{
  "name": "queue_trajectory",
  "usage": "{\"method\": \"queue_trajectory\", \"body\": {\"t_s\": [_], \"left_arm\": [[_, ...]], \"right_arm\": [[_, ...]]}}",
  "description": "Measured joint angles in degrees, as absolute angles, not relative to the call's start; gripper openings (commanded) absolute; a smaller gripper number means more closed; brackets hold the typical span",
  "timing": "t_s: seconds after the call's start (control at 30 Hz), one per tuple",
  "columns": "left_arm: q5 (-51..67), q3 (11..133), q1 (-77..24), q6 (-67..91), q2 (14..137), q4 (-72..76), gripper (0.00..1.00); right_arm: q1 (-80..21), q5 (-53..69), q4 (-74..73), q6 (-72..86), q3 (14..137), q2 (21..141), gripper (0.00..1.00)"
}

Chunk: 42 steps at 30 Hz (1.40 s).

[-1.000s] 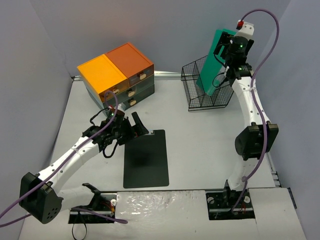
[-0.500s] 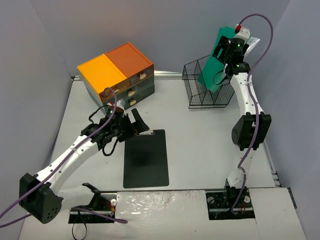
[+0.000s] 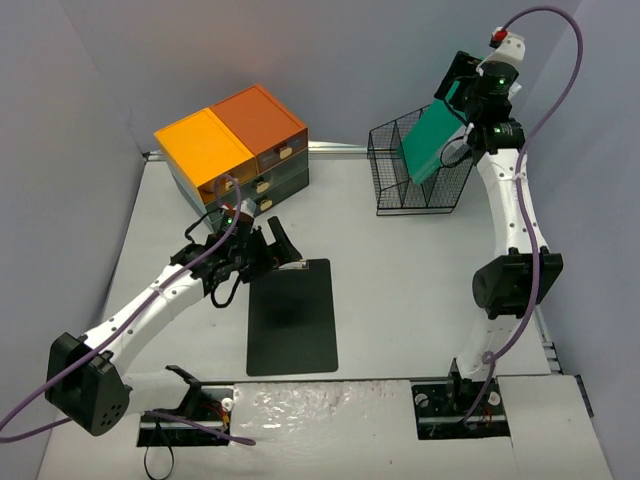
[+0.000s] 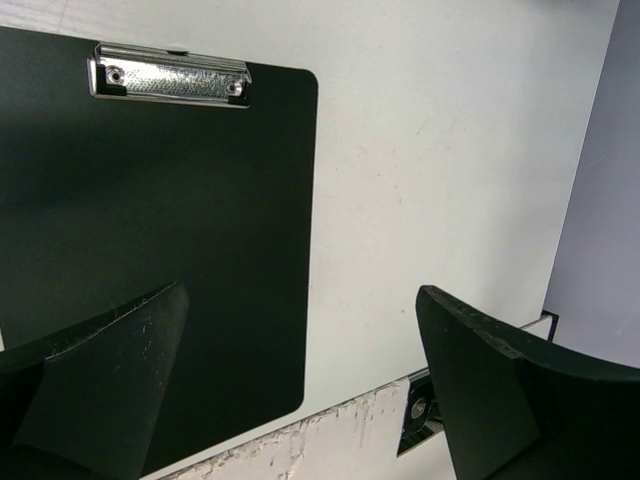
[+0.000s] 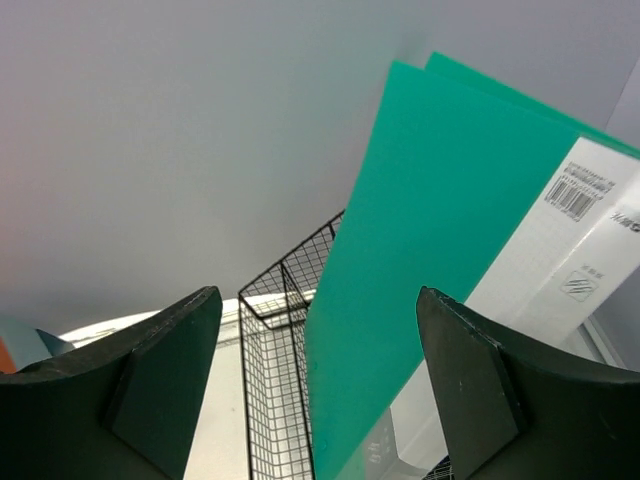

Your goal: Organize the desk

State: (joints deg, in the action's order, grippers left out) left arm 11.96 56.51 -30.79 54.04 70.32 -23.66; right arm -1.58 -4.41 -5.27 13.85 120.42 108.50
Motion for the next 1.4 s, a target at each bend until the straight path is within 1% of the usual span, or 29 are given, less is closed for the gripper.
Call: {"method": "queue_trajectory", "body": {"t_s": [0.17, 0.5, 0.7, 0.87, 1.07, 1.4], "left_arm": [[12.0, 56.5, -30.8, 54.1, 70.3, -23.4, 0.97], [11.9, 56.4, -30.8, 54.3, 69.6, -23.2, 0.97], [11.9, 55.0, -30.8, 54.7, 68.3, -21.7, 0.97], [12.0, 52.2, -30.8, 55.1, 68.0, -19.9, 0.97], [12.4, 51.7, -30.8, 55.4, 68.2, -18.8, 0.97], [12.6, 51.7, -30.8, 55.3, 68.2, -18.5, 0.97]], "right_arm": [[-1.6, -4.6, -6.7, 14.4, 120.4, 106.0, 0.76], [-0.7, -11.9, -16.9, 18.5, 118.8, 100.7, 0.76], [2.6, -13.1, -22.2, 22.1, 115.2, 96.3, 0.76], [4.6, -13.1, -24.2, 23.0, 113.6, 95.5, 0.76], [7.0, -6.9, -22.5, 23.8, 113.5, 98.1, 0.76], [11.5, 3.3, -14.6, 25.7, 113.4, 104.8, 0.76]]}}
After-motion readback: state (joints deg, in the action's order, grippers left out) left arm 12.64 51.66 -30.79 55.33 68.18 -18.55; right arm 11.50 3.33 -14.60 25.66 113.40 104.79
